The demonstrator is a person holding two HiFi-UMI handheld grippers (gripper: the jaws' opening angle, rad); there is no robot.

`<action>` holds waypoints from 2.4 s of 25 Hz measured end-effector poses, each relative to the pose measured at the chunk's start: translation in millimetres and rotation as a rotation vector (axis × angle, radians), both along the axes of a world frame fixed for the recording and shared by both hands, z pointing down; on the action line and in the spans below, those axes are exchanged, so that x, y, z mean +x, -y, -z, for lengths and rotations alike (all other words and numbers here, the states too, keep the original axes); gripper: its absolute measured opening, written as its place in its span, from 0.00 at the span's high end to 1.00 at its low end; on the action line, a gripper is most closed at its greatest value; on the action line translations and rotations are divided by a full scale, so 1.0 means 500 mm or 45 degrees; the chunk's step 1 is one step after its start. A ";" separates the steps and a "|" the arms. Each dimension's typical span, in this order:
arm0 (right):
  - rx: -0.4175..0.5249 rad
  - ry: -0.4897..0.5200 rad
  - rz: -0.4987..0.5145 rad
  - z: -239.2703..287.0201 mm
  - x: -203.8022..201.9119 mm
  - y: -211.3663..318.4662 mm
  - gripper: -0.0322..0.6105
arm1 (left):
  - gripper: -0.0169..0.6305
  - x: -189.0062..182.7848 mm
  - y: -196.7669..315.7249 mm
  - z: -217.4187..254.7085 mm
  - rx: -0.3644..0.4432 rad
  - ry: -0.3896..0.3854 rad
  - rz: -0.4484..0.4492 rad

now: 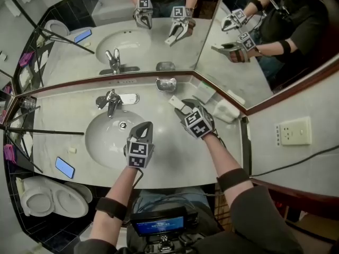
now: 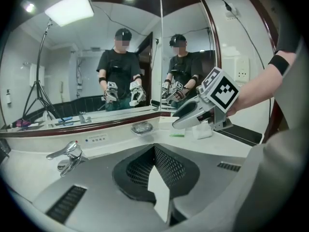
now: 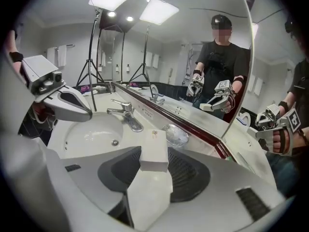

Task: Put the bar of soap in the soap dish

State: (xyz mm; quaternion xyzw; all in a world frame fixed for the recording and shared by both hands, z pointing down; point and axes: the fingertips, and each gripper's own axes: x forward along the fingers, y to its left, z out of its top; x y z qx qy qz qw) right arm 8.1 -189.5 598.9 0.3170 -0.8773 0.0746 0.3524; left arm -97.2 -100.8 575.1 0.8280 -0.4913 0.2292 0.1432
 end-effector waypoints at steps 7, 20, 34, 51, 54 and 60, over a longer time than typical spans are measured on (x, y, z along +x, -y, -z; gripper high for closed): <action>-0.040 0.022 -0.016 0.000 0.037 -0.154 0.65 | 0.98 0.015 -0.061 -0.004 -0.015 -0.005 -0.021; -0.262 -0.076 -0.072 -0.184 0.075 -0.294 0.64 | 0.98 0.045 -0.116 0.003 -0.031 0.027 -0.060; -0.388 -0.281 -0.166 -0.332 0.114 -0.307 0.61 | 0.98 0.027 -0.124 -0.024 -0.064 0.025 -0.046; -0.213 -0.067 -0.127 -0.176 0.075 -0.255 0.57 | 0.98 0.022 -0.130 -0.024 -0.071 -0.007 -0.013; -0.132 0.069 -0.135 -0.081 0.061 -0.233 0.60 | 0.98 0.020 -0.127 -0.010 -0.058 -0.030 0.004; 0.055 0.265 -0.195 0.061 0.085 -0.202 0.86 | 0.98 0.012 -0.123 0.031 -0.012 -0.062 0.027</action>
